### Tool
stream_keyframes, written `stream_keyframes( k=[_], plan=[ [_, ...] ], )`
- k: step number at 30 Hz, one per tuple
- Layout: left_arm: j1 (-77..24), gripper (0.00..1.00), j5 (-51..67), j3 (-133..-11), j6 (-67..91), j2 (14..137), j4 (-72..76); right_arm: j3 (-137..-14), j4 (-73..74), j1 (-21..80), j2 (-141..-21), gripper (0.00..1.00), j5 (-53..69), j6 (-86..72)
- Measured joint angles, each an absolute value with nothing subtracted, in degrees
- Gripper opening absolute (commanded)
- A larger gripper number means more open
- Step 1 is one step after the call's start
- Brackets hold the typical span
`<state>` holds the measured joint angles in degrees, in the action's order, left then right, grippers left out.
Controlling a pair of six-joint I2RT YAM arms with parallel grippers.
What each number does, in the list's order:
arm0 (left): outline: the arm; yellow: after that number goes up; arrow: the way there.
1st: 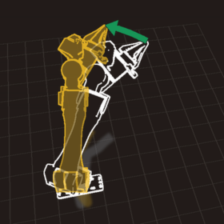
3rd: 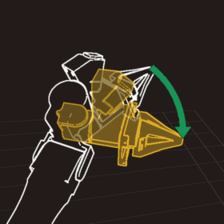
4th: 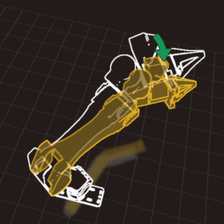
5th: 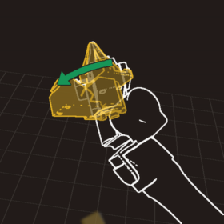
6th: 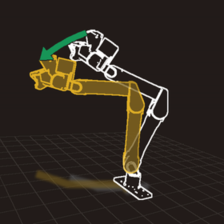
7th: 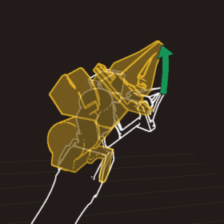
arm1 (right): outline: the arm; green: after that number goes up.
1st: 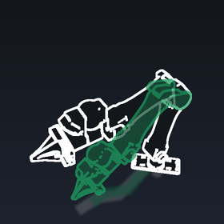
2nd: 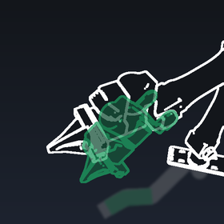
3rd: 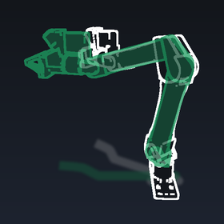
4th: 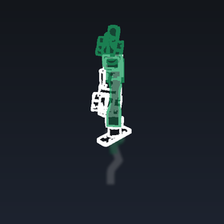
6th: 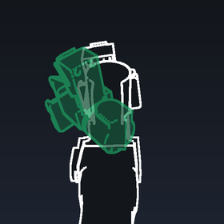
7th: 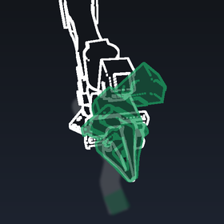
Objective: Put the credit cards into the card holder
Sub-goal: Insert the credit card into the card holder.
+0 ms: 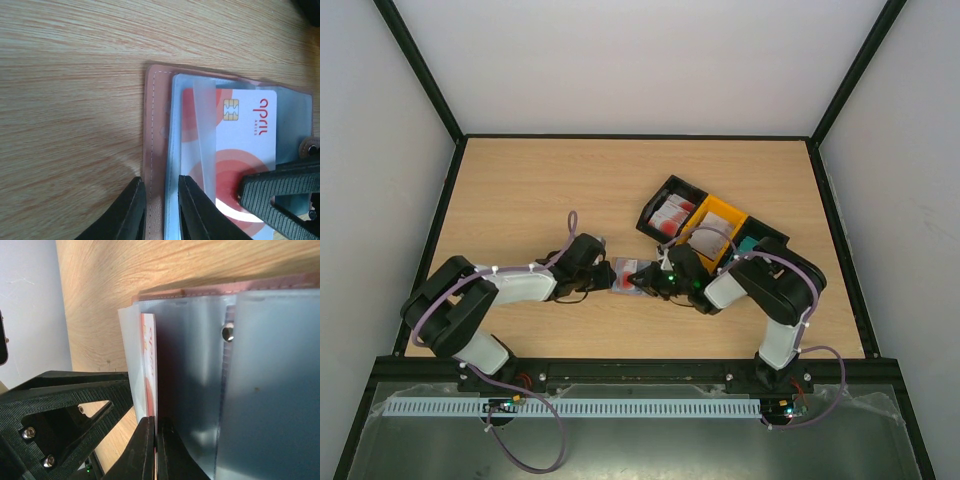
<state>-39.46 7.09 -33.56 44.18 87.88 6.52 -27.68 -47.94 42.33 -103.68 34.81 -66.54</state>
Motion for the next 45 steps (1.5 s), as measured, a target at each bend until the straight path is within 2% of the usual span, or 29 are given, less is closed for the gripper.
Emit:
stream_keyframes(
  k=[19,25,31,37,42,45],
  plan=[
    [-39.2,0.19,7.73,-32.67,44.01,87.81,8.23,-28.77,-49.69,44.03,-105.86,0.04,33.61,-68.42],
    [-39.09,0.17,7.49,-32.71,43.88,88.14,8.23,-29.71,-47.75,44.56,-105.6,0.14,32.45,-68.27],
    [-39.09,0.17,7.18,-32.93,43.9,88.73,8.73,-31.05,-42.41,45.39,-102.76,0.35,30.17,-67.46],
    [-39.09,0.17,6.87,-32.16,43.92,88.53,9.89,-31.46,-36.05,45.47,-98.63,0.5,27.73,-66.83],
    [-39.07,0.17,6.87,-31.7,43.92,88.33,10.61,-31.44,-28.82,45.5,-94.17,0.54,24.73,-66.46],
    [-38.76,0.21,7.01,-31.35,43.83,87.79,10.57,-31.42,-24.03,45.5,-90.87,0.54,22.02,-66.17]
  ],
)
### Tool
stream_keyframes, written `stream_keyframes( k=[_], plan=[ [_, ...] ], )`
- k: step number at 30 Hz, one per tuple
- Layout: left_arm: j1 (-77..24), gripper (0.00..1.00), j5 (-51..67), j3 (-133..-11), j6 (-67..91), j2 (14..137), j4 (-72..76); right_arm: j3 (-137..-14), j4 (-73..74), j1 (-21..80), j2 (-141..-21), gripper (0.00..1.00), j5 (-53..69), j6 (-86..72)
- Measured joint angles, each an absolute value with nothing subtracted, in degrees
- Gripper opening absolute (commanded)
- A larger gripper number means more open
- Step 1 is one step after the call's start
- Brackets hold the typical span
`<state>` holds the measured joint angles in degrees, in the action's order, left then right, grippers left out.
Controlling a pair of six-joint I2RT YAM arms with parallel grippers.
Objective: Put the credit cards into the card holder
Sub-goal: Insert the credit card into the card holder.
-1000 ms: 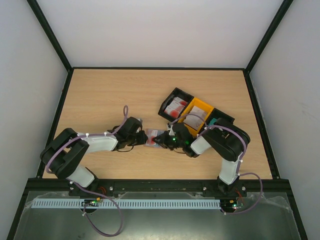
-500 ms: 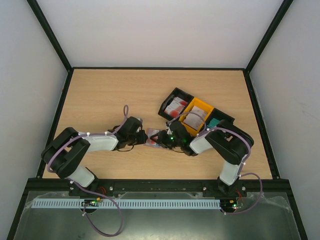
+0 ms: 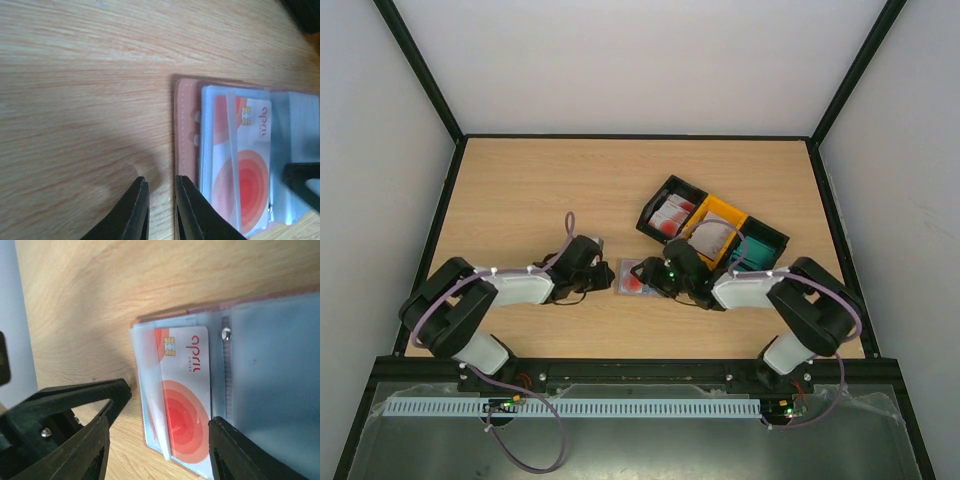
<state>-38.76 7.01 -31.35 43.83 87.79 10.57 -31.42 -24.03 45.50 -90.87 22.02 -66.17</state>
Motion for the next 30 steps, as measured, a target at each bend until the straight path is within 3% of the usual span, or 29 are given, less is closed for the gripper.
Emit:
stream_keyframes(
  k=[7,14,23,30],
  plan=[
    [-38.59,0.3,7.7,-30.79,42.13,83.15,4.36,-32.67,-12.78,45.5,-79.72,0.54,14.24,-62.35],
    [-38.59,0.33,9.63,-30.79,40.88,77.67,2.04,-37.12,-4.73,45.47,-76.84,0.37,7.53,-57.41],
    [-38.61,0.2,14.5,-29.93,41.52,81.49,8.29,-41.04,-1.98,47.59,-88.31,0.18,8.71,-53.15],
    [-38.61,0.2,15.29,-29.93,41.52,84.84,10.57,-44.1,-2.04,49.65,-95.79,0.16,9.5,-52.64]
  ],
)
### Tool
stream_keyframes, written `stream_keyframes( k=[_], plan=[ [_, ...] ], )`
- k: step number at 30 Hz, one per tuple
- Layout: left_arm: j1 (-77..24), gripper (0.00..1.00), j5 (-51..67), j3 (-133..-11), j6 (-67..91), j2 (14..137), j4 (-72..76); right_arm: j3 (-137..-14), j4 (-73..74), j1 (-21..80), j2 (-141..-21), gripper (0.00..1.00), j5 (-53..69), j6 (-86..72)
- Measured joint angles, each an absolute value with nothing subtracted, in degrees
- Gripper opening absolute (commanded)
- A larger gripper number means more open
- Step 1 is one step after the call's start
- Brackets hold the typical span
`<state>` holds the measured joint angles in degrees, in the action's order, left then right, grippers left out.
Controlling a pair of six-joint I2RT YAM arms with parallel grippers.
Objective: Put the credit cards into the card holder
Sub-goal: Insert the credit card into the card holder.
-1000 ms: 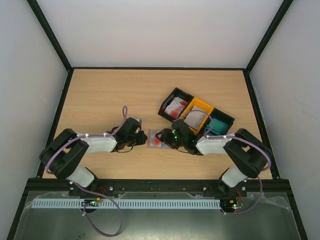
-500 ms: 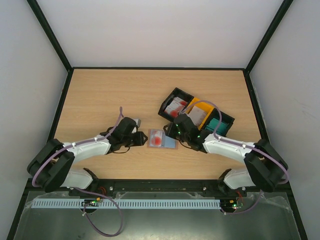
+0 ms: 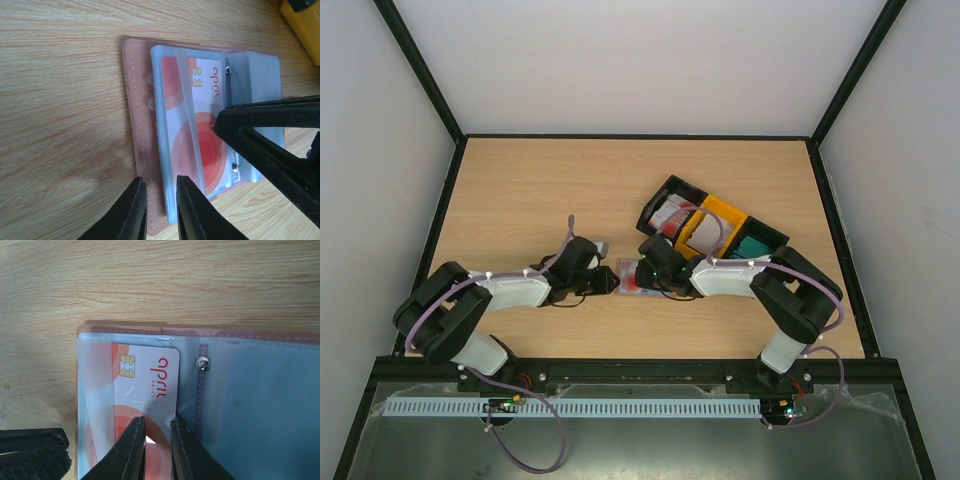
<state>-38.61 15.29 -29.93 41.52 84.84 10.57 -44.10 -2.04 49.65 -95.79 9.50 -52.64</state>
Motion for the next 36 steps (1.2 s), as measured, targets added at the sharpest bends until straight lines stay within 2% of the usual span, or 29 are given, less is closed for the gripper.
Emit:
stream_keyframes(
  k=[13,18,26,32,36],
  plan=[
    [-38.61,0.18,15.51,-29.93,41.21,86.96,11.44,-44.6,-3.81,50.33,-96.77,0.13,10.17,-52.93],
    [-38.61,0.2,15.49,-29.93,41.06,87.0,11.53,-44.23,-4.49,50.28,-96.66,0.21,9.93,-53.01],
    [-38.61,0.37,12.43,-30.24,39.9,84.14,8.27,-45.98,3.7,50.09,-88.66,0.42,1.1,-49.23],
    [-38.61,0.58,9.85,-30.48,39.72,76.44,4.91,-49.95,11.88,45.28,-77.28,0.48,-5.63,-40.75],
    [-38.59,0.67,8.12,-31.18,39.66,70.74,3.42,-51.96,16.32,37.56,-73.03,0.5,-7.09,-31.75]
  ],
)
